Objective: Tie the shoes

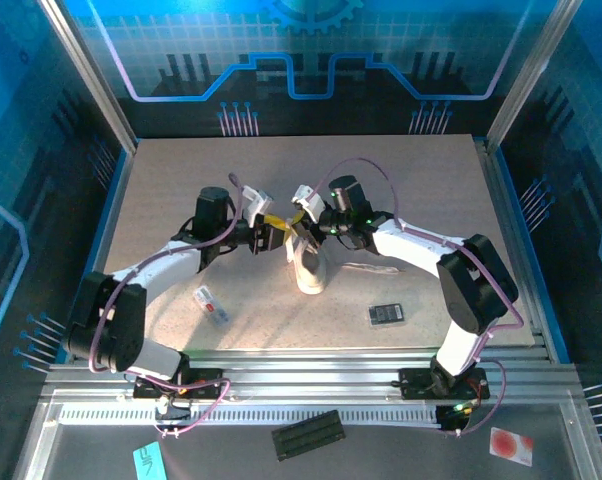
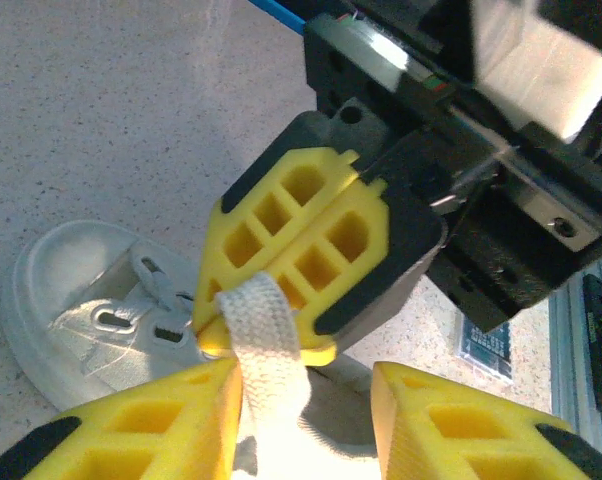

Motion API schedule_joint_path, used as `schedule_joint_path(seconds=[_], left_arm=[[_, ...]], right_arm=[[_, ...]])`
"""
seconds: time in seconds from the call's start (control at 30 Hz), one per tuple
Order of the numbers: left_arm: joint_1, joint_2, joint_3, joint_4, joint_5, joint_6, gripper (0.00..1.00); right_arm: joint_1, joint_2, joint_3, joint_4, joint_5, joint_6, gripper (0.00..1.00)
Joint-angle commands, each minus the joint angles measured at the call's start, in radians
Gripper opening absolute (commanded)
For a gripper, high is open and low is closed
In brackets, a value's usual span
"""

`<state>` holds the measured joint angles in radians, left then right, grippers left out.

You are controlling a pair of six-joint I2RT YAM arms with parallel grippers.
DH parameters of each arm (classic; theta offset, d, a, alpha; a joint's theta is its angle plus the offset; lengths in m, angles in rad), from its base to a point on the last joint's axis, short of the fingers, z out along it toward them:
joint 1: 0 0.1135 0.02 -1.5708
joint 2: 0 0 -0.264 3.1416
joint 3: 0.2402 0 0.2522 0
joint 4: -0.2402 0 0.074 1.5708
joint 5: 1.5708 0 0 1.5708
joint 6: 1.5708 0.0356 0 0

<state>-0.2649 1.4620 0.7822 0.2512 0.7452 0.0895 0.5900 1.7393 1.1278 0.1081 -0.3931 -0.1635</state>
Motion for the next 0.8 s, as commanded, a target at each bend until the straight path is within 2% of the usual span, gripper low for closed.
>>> schedule_joint_path(seconds=[0.0,0.07,0.13,0.3,0.6,0.67,0.77], left_arm=[[0.0,0.005,-0.034,0.103,0.018,0.062,0.32],[0.0,0.008,-0.051,0.139,0.02,0.065,0.27],[0.0,0.011,-0.057,0.15,0.013,0.067,0.27],[0.001,0.022,-0.061,0.147,-0.02,0.081,0.38],[0.001,0.06,-0.056,0.147,-0.007,0.064,0.39],[0.001,0.064,-0.054,0.157,0.002,0.057,0.35],[0.001,0.066,-0.044,0.168,0.028,0.046,0.14]], right_arm=[[0.005,-0.032,0.015,-0.03,0.001,0.008,0.0],[0.002,-0.033,0.017,-0.032,-0.003,0.009,0.0],[-0.002,-0.032,0.017,-0.035,-0.006,0.012,0.0],[-0.005,-0.033,0.013,-0.035,-0.007,0.015,0.0],[-0.01,-0.039,0.011,-0.038,-0.009,0.019,0.0],[-0.012,-0.039,0.01,-0.04,-0.01,0.019,0.0],[-0.014,-0.04,0.012,-0.041,-0.013,0.023,0.0]])
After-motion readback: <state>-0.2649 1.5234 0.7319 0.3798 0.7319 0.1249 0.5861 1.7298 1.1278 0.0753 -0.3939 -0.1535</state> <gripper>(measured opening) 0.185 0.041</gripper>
